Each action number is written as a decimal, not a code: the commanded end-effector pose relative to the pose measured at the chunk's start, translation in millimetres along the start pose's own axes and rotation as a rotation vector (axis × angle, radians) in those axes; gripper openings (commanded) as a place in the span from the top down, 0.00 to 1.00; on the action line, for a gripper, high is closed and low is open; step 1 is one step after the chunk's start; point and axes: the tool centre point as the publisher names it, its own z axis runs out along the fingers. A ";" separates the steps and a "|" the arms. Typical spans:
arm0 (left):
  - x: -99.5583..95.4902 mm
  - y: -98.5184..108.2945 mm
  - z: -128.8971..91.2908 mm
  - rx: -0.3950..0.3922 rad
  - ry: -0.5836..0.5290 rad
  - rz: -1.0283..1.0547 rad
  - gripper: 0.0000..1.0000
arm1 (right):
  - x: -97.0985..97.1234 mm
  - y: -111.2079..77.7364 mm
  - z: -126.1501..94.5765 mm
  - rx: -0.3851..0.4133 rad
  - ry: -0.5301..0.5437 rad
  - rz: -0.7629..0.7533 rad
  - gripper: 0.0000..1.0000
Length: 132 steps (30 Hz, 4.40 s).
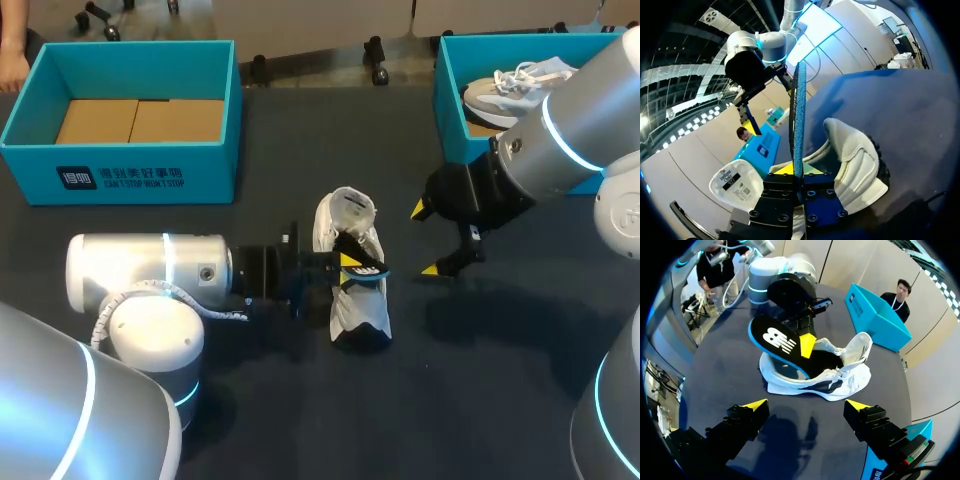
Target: Take the shoe out of the shoebox, open the shoe tongue, remove and reinsert the insole, then place the shoe into the shoebox
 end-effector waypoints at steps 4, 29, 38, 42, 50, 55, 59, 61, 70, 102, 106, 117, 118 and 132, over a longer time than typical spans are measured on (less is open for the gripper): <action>-0.9 1.7 4.6 -0.012 -0.002 -0.003 1.00 | 0.6 0.1 0.4 -0.001 -0.001 0.000 0.00; 5.3 -2.9 3.2 -0.014 0.072 0.047 1.00 | 0.6 0.1 0.4 -0.001 -0.001 0.000 0.00; 2.0 8.8 6.5 -0.054 0.058 0.045 1.00 | 0.6 0.1 0.4 -0.001 -0.001 0.000 0.00; -1.1 1.4 3.0 -0.035 0.043 0.027 0.60 | 0.6 0.1 0.4 -0.001 -0.001 0.000 0.00; -2.3 -20.6 -1.0 0.027 0.045 0.012 0.68 | 0.6 0.1 0.4 -0.001 -0.001 0.000 0.00; 6.0 -23.4 1.3 0.037 0.073 0.022 1.00 | 0.6 0.1 0.4 -0.001 -0.001 0.000 0.00; 10.3 -16.6 5.1 0.020 0.093 0.032 1.00 | 0.6 0.1 0.4 -0.001 -0.001 0.000 0.00; 10.3 -12.3 7.8 0.009 0.093 0.035 1.00 | 0.6 0.1 0.4 -0.001 -0.001 0.000 0.00; 6.4 1.5 16.2 -0.039 0.078 0.046 1.00 | 0.6 0.1 0.4 -0.001 -0.001 0.000 0.00; 11.3 8.9 16.8 -0.060 0.108 0.057 1.00 | 0.6 0.1 0.4 -0.001 -0.001 0.000 0.00; 7.1 4.9 12.8 -0.058 0.091 0.049 0.93 | 0.6 0.1 0.4 -0.001 -0.001 0.000 0.00; 2.7 -12.7 -2.7 -0.007 0.084 0.040 0.79 | 0.6 0.1 0.4 -0.001 -0.001 0.000 0.00; 4.6 -12.9 -2.4 -0.005 0.090 0.040 0.88 | 0.6 0.1 0.4 -0.001 -0.001 0.000 0.00; 11.5 5.0 13.0 -0.061 0.139 0.056 1.00 | 0.6 0.1 0.4 -0.001 -0.001 0.000 0.00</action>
